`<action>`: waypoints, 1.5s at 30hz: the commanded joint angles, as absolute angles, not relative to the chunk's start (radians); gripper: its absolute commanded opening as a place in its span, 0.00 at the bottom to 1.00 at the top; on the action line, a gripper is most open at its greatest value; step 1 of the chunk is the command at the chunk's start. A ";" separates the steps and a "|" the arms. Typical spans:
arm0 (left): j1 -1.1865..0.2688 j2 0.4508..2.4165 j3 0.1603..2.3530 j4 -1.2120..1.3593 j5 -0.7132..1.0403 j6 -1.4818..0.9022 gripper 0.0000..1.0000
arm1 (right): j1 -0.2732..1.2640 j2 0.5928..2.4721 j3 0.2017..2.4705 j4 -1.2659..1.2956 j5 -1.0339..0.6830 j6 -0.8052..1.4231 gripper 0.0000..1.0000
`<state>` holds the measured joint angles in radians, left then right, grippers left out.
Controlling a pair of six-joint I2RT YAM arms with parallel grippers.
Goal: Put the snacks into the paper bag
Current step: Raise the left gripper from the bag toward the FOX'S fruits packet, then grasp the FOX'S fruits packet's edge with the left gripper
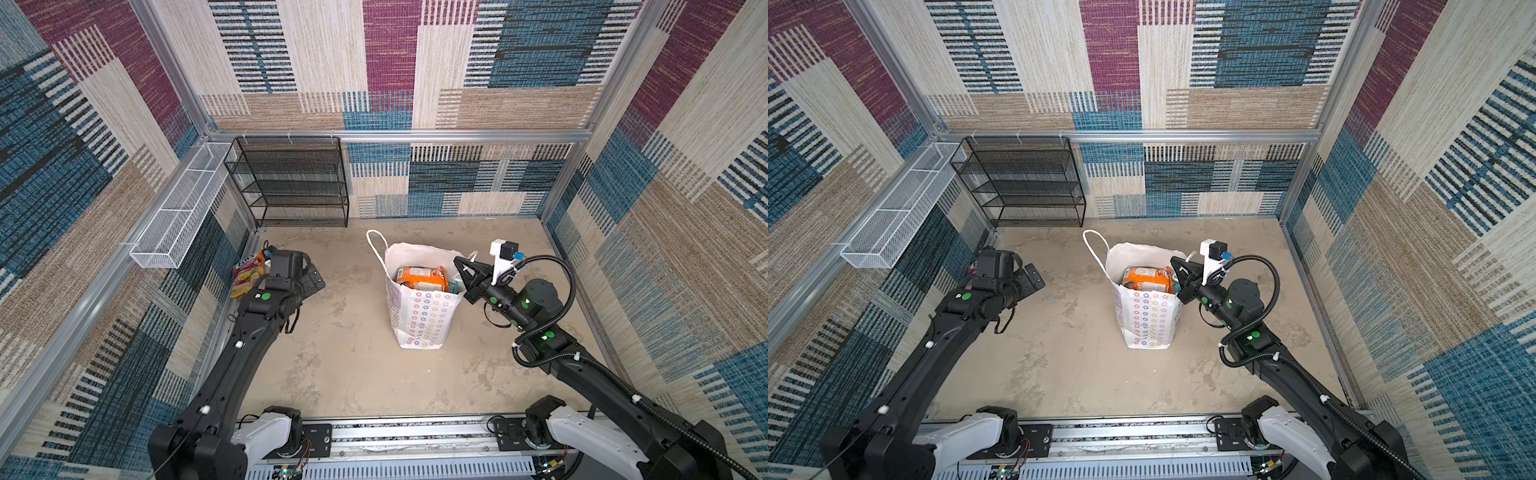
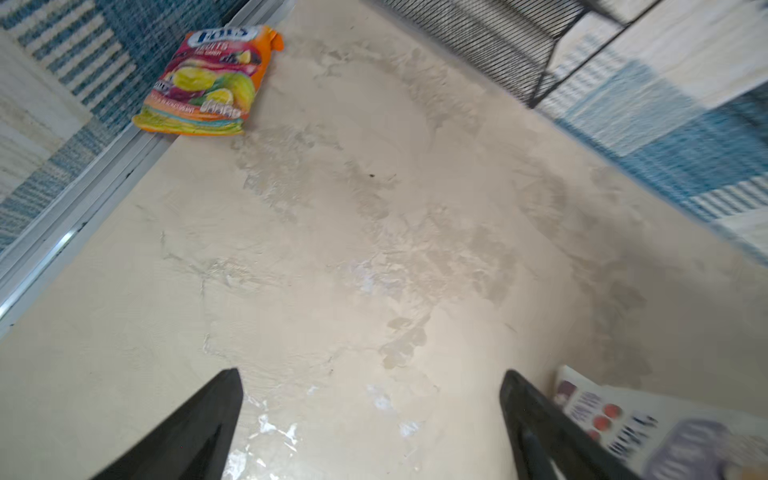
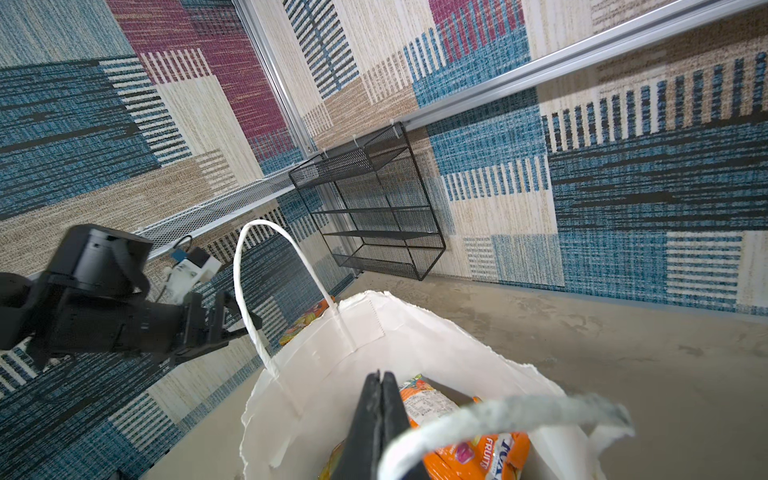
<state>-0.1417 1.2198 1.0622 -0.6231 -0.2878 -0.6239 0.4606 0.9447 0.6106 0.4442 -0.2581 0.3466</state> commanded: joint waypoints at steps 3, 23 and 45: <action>-0.056 1.426 1.103 -0.564 -0.400 -0.644 0.99 | 0.462 0.942 0.620 0.463 -0.257 0.348 0.05; 0.076 2.129 1.725 -0.947 -0.582 -0.486 0.89 | 0.463 0.944 0.618 0.469 -0.256 0.352 0.05; 0.135 2.367 2.041 -1.145 -0.659 -0.572 0.65 | 0.463 0.961 0.617 0.476 -0.266 0.354 0.06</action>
